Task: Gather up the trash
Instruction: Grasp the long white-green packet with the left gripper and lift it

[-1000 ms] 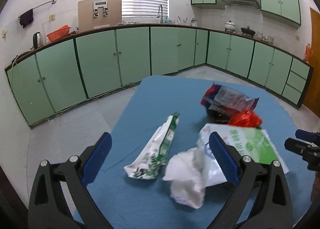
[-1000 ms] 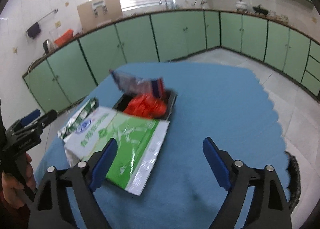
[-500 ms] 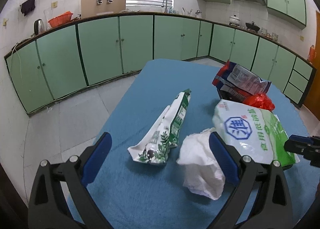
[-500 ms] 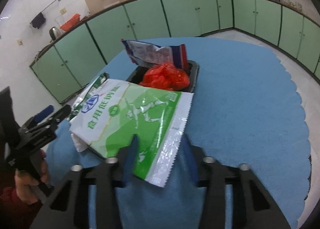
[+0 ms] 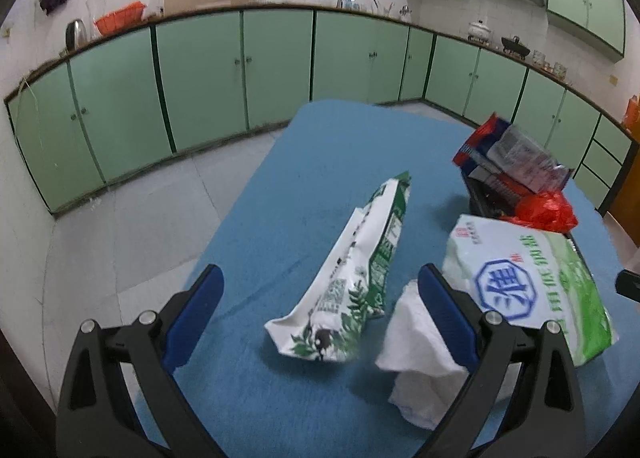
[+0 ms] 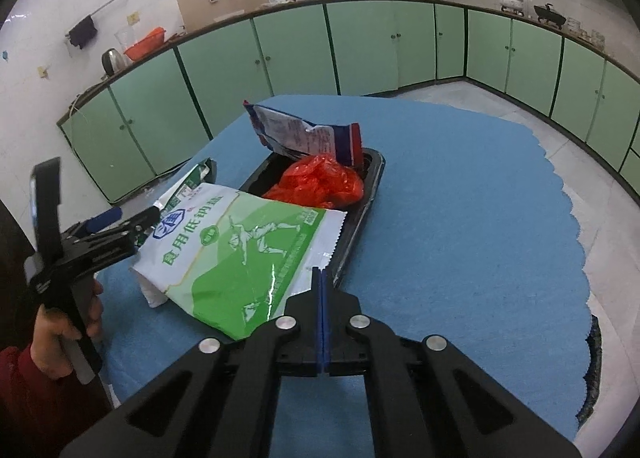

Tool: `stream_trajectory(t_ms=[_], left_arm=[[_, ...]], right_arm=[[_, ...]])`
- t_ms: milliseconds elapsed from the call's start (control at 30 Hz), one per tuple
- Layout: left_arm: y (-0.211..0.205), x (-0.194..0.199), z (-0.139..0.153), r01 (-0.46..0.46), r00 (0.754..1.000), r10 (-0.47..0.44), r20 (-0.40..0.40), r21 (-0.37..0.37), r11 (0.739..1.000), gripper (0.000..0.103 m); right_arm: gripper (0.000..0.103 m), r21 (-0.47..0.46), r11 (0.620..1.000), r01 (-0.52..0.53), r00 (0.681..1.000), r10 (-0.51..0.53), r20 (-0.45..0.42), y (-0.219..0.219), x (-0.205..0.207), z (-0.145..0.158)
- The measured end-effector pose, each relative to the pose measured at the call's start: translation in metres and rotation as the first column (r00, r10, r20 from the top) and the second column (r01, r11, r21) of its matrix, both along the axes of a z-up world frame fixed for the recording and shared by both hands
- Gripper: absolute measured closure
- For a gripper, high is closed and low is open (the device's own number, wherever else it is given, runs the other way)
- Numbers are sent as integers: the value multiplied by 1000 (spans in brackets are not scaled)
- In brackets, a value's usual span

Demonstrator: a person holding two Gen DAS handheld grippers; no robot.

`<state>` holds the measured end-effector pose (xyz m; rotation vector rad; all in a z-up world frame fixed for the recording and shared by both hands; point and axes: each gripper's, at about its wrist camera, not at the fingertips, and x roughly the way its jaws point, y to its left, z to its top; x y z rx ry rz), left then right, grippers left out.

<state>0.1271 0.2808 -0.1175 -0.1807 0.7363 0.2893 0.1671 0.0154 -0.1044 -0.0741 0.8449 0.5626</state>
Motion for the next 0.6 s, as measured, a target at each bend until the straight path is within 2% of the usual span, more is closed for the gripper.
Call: stream_trajectory(t_ms=[167, 233, 267, 367, 400, 467, 500, 533, 600], left_arm=[[15, 17, -20, -8, 997, 1, -73, -90, 996, 8], [21, 20, -23, 0, 997, -11, -79, -136, 991, 10], [23, 21, -24, 1, 997, -13, -74, -153, 988, 22], [25, 21, -23, 20, 998, -31, -59, -170, 985, 43], [23, 19, -21, 32, 998, -40, -45, -173, 984, 44], [21, 15, -20, 31, 999, -35, -24, -160, 987, 44], [18, 11, -17, 31, 999, -33, -7, -154, 988, 45], [17, 7, -14, 32, 999, -31, 5, -152, 988, 45], [12, 0, -7, 26, 999, -22, 31, -127, 992, 45]], right_arm=[[99, -6, 1000, 0, 1000, 0, -8, 1, 1, -2], [99, -2, 1000, 0, 1000, 0, -9, -1, 1, -1], [99, 3, 1000, -3, 1000, 3, -7, -1, 1, 0], [99, 6, 1000, -8, 1000, 8, -3, 0, 1, 0], [96, 10, 1000, -17, 1000, 17, -5, 0, 0, 1], [83, 11, 999, -35, 999, 35, 1, 2, -4, 1], [70, 10, 999, -48, 999, 48, 9, 3, -7, 2], [61, 6, 998, -55, 998, 55, 21, 3, -10, 3], [57, -6, 998, -68, 997, 69, 31, 4, -14, 4]])
